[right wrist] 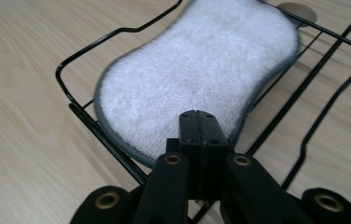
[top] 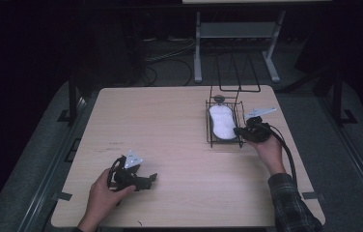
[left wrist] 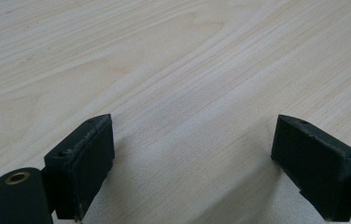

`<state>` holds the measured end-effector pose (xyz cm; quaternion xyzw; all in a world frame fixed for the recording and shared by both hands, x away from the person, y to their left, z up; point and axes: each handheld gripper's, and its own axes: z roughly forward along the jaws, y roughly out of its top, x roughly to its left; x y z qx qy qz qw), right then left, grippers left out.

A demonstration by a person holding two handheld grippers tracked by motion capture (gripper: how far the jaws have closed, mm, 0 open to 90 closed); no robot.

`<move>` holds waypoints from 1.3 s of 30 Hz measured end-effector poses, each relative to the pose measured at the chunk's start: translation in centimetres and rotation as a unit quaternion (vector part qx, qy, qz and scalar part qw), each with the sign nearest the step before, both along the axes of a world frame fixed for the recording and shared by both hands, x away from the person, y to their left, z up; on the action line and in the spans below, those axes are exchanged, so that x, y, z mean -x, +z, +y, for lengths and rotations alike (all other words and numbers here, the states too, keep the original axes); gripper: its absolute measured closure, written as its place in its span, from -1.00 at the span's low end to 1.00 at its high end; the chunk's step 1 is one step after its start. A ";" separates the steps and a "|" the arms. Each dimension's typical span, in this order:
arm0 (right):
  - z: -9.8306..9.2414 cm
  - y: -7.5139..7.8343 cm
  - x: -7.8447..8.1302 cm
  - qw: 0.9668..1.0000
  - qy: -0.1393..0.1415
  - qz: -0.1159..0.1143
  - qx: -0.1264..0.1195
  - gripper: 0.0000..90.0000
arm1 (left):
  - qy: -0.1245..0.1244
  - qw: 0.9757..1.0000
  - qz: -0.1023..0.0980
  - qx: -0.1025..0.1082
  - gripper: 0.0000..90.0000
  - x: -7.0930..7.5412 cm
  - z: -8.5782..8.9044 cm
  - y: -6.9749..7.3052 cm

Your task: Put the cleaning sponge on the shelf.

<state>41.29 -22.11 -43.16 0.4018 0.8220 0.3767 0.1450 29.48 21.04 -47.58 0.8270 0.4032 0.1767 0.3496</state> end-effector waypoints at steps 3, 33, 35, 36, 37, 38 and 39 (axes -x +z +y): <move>0.3 0.0 0.0 1.000 0.002 -0.006 0.005 1.00 | 0.000 1.000 0.000 0.000 -0.72 0.0 0.0 0.0; -4.0 1.2 5.9 0.998 -0.057 0.000 -0.021 -0.11 | 0.000 1.000 -0.002 0.001 -0.72 0.0 0.0 0.0; -4.1 1.2 6.4 0.998 -0.059 -0.001 -0.019 -0.16 | 0.000 1.000 -0.002 0.001 -0.72 0.0 0.0 0.0; -4.2 1.1 6.7 0.998 -0.060 -0.002 -0.018 -0.18 | 0.000 1.000 -0.001 0.001 -0.72 0.0 0.0 0.0; -4.3 1.1 7.0 0.998 -0.060 -0.004 -0.015 -0.21 | 0.000 1.000 -0.002 0.001 -0.72 0.0 0.0 0.0; -4.3 1.0 7.2 0.998 -0.061 -0.005 -0.015 -0.22 | 0.000 1.000 -0.001 0.001 -0.72 0.0 0.0 0.0; -4.4 1.0 7.5 0.998 -0.060 -0.002 -0.014 -0.24 | 0.000 1.000 -0.002 0.001 -0.72 0.0 0.0 0.0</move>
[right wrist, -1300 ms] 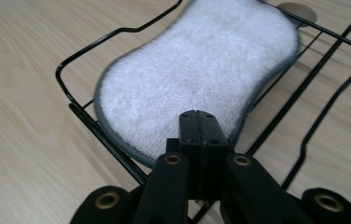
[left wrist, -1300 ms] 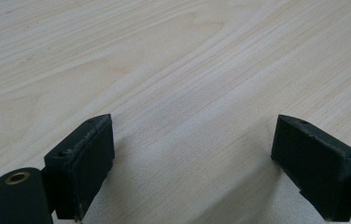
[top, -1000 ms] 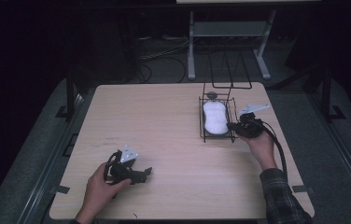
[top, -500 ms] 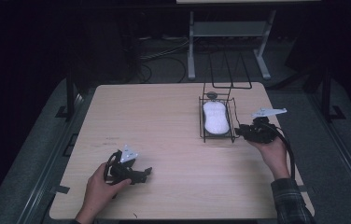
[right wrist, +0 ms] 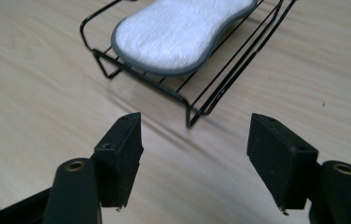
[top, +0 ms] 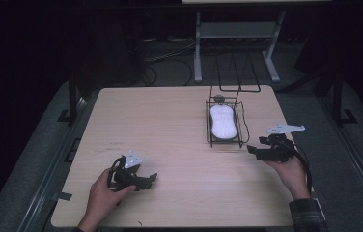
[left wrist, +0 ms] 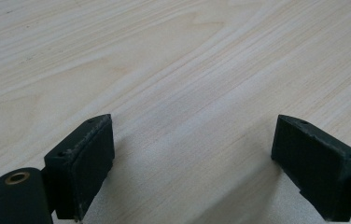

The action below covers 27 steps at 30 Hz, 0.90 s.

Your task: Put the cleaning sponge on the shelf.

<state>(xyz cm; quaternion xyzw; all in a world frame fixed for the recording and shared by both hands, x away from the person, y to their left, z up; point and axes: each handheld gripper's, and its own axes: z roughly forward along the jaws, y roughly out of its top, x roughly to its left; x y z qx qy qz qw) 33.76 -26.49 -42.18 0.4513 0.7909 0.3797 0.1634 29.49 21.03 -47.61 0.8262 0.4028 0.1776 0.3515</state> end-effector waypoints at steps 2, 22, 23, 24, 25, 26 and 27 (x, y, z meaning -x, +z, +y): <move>-0.1 -0.1 0.6 1.000 -0.001 0.002 0.003 -0.28 | 0.000 1.000 0.000 0.000 -0.72 0.0 0.0 0.0; -2.3 -2.4 5.9 0.999 -0.040 0.006 0.025 -0.71 | 0.000 1.000 0.000 -0.001 -0.72 0.0 0.0 0.0; -2.3 -2.6 6.2 0.999 -0.042 0.008 0.029 -0.73 | 0.000 1.000 0.000 -0.001 -0.72 0.0 0.0 0.0; -2.4 -2.8 6.4 0.999 -0.044 0.010 0.030 -0.76 | 0.000 1.000 0.000 -0.001 -0.72 0.0 0.0 0.0; -2.5 -3.1 6.6 0.998 -0.044 0.012 0.031 -0.79 | 0.000 1.000 0.000 -0.001 -0.72 0.0 0.0 0.0; -2.5 -3.3 6.8 0.998 -0.044 0.014 0.030 -0.80 | 0.000 1.000 0.000 -0.001 -0.72 0.0 0.0 0.0; -2.6 -3.5 7.0 0.999 -0.044 0.014 0.028 -0.81 | 0.000 1.000 0.000 -0.001 -0.72 0.0 0.0 0.0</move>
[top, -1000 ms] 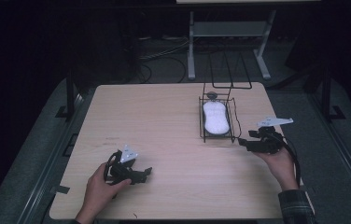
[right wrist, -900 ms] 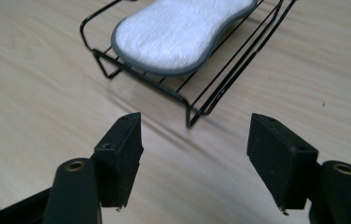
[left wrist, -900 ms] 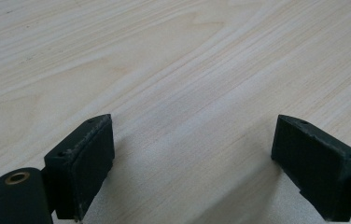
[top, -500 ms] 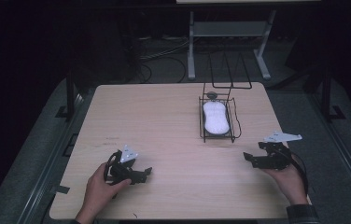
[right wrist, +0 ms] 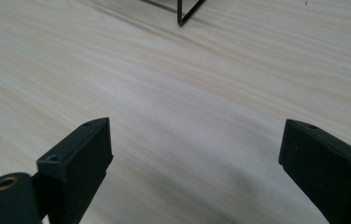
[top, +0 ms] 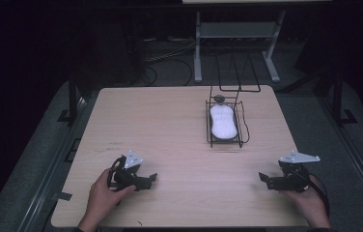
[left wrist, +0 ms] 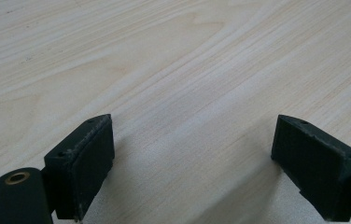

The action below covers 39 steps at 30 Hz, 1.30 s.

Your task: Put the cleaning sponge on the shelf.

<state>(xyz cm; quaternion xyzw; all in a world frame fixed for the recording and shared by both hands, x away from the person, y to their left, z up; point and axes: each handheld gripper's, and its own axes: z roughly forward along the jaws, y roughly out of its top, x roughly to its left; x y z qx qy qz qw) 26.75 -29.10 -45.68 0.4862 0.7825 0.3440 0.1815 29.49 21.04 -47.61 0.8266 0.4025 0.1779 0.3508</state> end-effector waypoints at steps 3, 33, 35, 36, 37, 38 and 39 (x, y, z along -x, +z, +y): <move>-0.2 -0.6 0.5 1.000 -0.002 0.000 0.000 -0.82 | 0.000 1.000 0.000 0.001 -0.72 0.0 0.0 0.0; -1.0 -2.7 1.0 1.000 -0.003 0.004 0.014 -0.96 | 0.001 1.000 0.000 0.002 -0.72 0.0 0.0 0.0; -1.0 -2.7 1.0 1.000 -0.003 0.004 0.014 -0.96 | 0.001 1.000 0.000 0.002 -0.72 0.0 0.0 0.0; -1.0 -2.7 1.0 1.000 -0.003 0.004 0.014 -0.96 | 0.001 1.000 0.000 0.002 -0.72 0.0 0.0 0.0; -1.0 -2.7 1.0 1.000 -0.003 0.004 0.014 -0.96 | 0.001 1.000 0.000 0.002 -0.72 0.0 0.0 0.0; -1.0 -2.7 1.0 1.000 -0.002 0.004 0.014 -0.96 | 0.001 1.000 0.000 0.002 -0.72 0.0 0.0 0.0; -1.0 -2.7 1.0 1.000 -0.002 0.004 0.014 -0.96 | 0.001 1.000 0.000 0.002 -0.72 0.0 0.0 0.0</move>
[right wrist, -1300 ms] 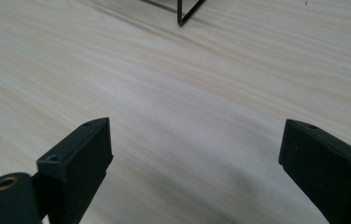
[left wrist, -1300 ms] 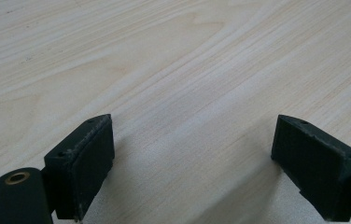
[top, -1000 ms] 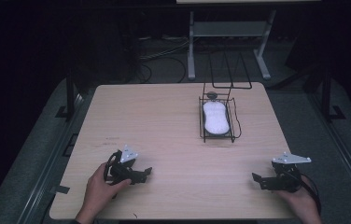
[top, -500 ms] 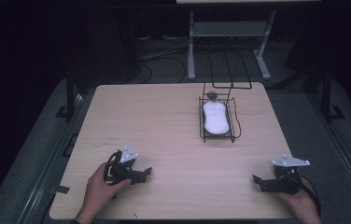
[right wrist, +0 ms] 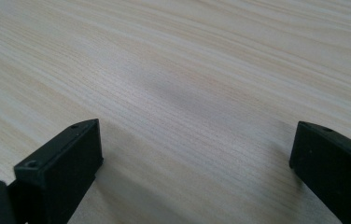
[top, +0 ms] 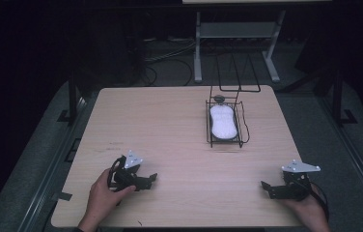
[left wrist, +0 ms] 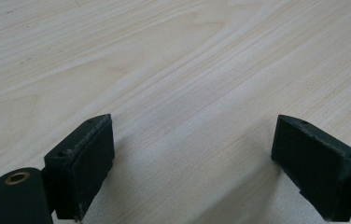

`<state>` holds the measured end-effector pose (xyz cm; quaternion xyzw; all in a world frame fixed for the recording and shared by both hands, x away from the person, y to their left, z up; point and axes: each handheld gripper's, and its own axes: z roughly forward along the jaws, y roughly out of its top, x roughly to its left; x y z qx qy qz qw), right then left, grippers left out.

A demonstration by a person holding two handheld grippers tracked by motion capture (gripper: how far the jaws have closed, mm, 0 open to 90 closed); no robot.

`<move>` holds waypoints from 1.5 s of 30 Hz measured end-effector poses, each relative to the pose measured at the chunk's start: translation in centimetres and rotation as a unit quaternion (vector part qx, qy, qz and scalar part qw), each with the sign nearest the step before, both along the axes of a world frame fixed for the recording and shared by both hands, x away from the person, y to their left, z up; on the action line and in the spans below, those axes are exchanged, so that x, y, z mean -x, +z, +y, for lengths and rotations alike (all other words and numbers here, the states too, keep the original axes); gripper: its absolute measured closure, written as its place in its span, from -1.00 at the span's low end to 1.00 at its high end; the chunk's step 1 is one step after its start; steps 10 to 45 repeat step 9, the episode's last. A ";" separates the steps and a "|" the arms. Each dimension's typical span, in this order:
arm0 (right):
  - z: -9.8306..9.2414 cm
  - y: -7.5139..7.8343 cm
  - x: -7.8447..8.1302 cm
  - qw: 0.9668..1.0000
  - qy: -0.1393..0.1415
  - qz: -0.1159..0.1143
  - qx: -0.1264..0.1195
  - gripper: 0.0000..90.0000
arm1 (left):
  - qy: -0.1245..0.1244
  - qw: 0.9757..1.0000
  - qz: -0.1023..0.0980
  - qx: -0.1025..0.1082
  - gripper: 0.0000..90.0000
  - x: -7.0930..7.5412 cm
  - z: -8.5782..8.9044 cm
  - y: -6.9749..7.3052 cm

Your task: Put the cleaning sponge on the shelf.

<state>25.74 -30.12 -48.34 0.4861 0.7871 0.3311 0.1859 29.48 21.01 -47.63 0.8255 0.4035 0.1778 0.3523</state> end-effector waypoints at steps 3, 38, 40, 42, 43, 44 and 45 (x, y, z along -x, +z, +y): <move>0.0 0.0 0.0 1.000 0.001 0.000 0.000 -0.96 | 0.000 1.000 0.000 0.000 -0.73 0.0 0.0 0.0; 0.0 0.0 -0.1 1.000 0.003 0.000 0.000 -0.95 | 0.000 1.000 0.000 0.000 -0.73 0.0 0.0 0.0; 0.0 0.0 -0.1 1.000 0.003 0.000 0.000 -0.95 | 0.000 1.000 0.000 0.000 -0.73 0.0 0.0 0.0; 0.0 0.0 -0.1 1.000 0.003 0.000 0.000 -0.95 | 0.000 1.000 0.000 0.000 -0.73 0.0 0.0 0.0; 0.0 0.0 -0.1 1.000 0.003 0.000 0.000 -0.95 | 0.000 1.000 0.000 0.000 -0.73 0.0 0.0 0.0; 0.0 0.0 -0.1 1.000 0.003 0.000 0.000 -0.95 | 0.000 1.000 0.000 0.000 -0.73 0.0 0.0 0.0; 0.0 0.0 -0.1 1.000 0.003 0.000 0.000 -0.95 | 0.000 1.000 0.000 0.000 -0.73 0.0 0.0 0.0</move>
